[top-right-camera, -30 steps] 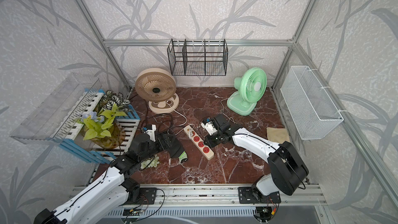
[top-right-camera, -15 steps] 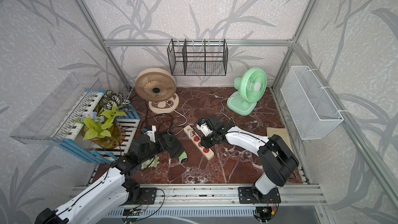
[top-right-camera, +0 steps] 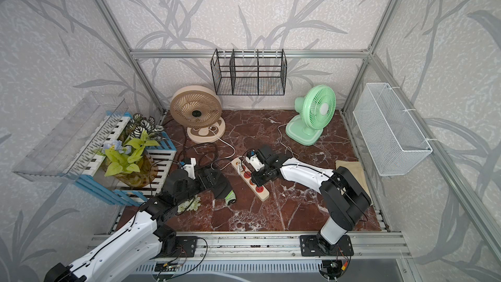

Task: Plug the desk fan into the power strip
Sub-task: Insert the plug into the socket.

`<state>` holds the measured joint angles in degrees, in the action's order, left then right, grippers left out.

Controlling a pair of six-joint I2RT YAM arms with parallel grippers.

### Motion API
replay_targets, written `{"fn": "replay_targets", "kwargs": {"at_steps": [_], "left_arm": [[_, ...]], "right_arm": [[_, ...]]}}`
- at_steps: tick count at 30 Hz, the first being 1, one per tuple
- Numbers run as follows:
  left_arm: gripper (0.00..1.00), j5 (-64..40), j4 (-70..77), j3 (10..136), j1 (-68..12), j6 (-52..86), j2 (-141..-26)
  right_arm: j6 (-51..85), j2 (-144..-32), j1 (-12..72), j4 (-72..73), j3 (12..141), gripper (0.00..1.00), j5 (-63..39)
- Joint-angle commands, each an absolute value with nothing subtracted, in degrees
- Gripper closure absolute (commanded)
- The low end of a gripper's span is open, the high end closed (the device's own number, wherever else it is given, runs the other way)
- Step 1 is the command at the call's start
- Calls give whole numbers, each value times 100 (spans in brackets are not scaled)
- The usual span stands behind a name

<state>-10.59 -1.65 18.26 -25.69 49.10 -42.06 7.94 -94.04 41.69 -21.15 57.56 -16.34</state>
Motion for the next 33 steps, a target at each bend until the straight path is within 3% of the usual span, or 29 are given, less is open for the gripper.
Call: {"fn": "replay_targets", "kwargs": {"at_steps": [1, 33], "left_arm": [[0, -1094, -88, 1758, -2523, 4896, -4150], [0, -1207, -44, 1802, -2470, 4853, -4201]], "right_arm": [[615, -9549, 4214, -2285, 5852, 100, -1444], [376, -9729, 4355, -2327, 5774, 100, -736]]}}
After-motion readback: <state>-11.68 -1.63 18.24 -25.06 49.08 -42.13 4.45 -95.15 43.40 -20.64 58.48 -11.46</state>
